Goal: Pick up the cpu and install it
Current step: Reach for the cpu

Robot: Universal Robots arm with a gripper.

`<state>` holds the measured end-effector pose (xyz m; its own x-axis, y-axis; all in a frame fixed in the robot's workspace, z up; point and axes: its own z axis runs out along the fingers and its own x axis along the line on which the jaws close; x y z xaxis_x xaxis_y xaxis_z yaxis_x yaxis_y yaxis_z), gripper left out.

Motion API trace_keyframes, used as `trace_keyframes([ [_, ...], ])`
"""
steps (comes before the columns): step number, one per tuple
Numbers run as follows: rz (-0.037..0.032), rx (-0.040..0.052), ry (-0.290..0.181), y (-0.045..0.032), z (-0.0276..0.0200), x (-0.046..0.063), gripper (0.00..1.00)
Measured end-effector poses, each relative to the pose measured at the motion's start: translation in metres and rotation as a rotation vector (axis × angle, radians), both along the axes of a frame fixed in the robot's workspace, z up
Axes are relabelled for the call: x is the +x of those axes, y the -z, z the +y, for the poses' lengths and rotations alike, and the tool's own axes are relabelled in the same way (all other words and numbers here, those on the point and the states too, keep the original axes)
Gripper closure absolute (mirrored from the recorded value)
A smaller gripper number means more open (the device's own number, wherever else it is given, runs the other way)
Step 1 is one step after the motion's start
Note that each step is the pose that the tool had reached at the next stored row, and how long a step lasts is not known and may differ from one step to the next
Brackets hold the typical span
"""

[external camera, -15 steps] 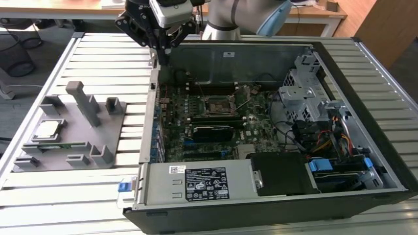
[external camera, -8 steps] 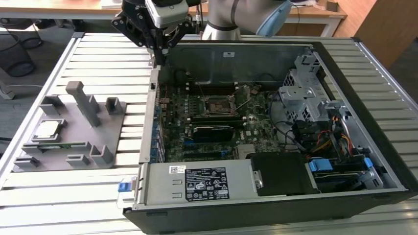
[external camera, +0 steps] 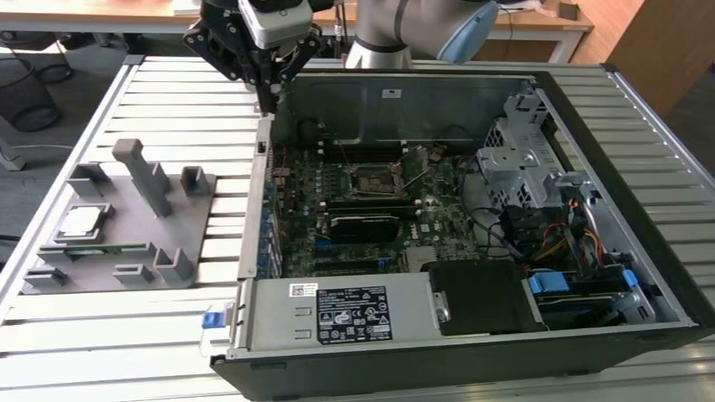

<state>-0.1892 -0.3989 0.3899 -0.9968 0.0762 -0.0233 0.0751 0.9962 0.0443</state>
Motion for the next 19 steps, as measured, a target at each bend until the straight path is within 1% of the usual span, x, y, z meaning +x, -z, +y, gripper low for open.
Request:
trace_keyframes([
  [12,0.0003,0.0,0.0,0.0004,0.0,-0.006,0.89],
  [19,0.0006,0.0,0.0,0.0008,0.0,-0.011,0.89],
])
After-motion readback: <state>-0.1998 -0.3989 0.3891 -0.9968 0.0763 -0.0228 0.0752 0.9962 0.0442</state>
